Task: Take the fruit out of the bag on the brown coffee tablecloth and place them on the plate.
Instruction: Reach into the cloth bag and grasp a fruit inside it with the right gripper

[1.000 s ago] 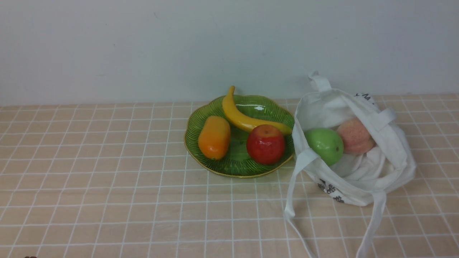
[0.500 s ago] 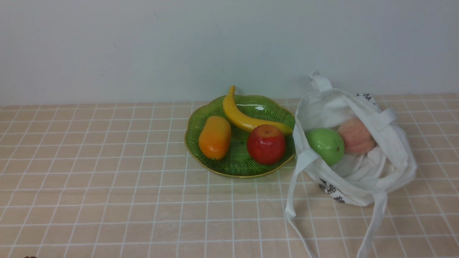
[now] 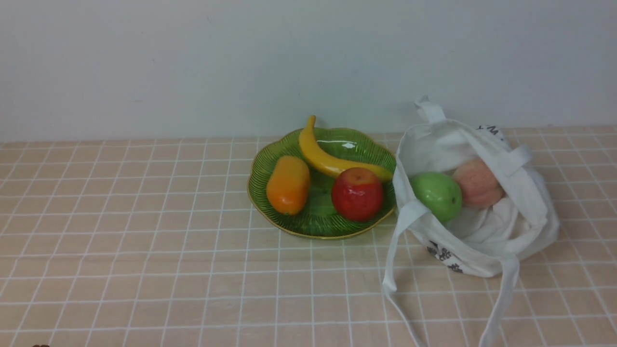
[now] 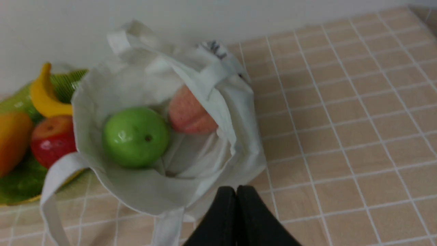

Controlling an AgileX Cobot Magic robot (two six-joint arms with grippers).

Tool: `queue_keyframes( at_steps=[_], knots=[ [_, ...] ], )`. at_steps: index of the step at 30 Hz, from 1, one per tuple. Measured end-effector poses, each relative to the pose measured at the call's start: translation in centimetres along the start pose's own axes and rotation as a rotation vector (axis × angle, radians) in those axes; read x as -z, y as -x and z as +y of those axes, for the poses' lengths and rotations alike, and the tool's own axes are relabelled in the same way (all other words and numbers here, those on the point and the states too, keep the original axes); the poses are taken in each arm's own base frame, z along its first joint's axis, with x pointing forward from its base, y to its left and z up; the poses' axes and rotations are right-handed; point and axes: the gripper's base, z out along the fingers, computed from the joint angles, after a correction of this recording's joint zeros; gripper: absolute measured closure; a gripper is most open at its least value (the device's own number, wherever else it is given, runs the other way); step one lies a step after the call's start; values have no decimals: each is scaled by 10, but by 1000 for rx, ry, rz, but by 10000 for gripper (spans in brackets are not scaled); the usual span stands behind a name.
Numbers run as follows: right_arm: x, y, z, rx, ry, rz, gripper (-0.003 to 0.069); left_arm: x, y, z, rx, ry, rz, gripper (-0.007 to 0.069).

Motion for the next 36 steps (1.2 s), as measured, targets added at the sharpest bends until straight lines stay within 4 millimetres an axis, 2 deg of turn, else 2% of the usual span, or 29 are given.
queue_keyframes(
  at_steps=[2,3,4,6,10,12,13,14,17,18,19,20,22,25,28,36],
  knots=[
    [-24,9,4,29,-4,77,662,0,0,0,0,0,0,633],
    [-27,10,4,27,-4,85,661,0,0,0,0,0,0,633],
    [-51,16,8,52,2,146,646,0,0,0,0,0,0,633],
    [-71,19,11,60,14,179,627,0,0,0,0,0,0,633],
    [-117,27,27,120,76,209,533,0,0,0,0,0,0,633],
    [-131,29,37,148,108,221,487,0,0,0,0,0,0,633],
    [-142,31,47,172,136,226,440,0,0,0,0,0,0,633],
    [-146,29,50,182,143,236,423,0,0,0,0,0,0,633],
    [-181,31,76,257,195,262,253,0,0,0,0,0,0,633],
    [-191,31,81,264,201,268,204,0,0,0,0,0,0,633],
    [-193,33,82,266,203,264,194,0,0,0,0,0,0,633],
    [-210,32,87,272,205,283,111,0,0,0,0,0,0,633],
    [-228,32,91,275,203,294,37,0,0,0,0,0,0,633],
    [-250,27,94,278,198,321,-15,0,0,0,0,0,0,633],
    [-269,22,96,265,195,339,-31,0,0,0,0,0,0,633],
    [-287,11,100,253,197,371,-12,0,0,0,0,0,0,633]
  ],
)
